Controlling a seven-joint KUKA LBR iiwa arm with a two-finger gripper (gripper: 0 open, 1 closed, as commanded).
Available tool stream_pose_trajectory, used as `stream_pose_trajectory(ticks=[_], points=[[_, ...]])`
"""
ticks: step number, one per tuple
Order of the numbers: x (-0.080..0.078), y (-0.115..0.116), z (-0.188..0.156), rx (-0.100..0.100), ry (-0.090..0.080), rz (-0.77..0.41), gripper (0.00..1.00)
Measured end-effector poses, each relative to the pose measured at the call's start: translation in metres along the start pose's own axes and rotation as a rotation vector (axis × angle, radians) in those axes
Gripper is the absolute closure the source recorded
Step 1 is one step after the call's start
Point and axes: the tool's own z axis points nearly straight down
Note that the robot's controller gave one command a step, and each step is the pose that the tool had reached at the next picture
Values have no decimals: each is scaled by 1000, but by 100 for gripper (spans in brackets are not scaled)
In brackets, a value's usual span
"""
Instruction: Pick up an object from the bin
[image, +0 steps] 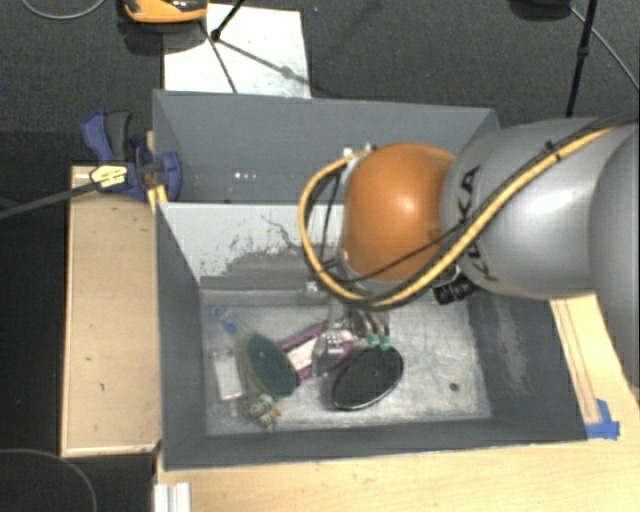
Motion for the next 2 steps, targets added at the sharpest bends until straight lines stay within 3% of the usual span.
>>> stream_pose_trajectory(ticks=[1,2], points=[[17,-31,89,-9,-22,73,0],[-6,-18,97,-7,-17,240,0]])
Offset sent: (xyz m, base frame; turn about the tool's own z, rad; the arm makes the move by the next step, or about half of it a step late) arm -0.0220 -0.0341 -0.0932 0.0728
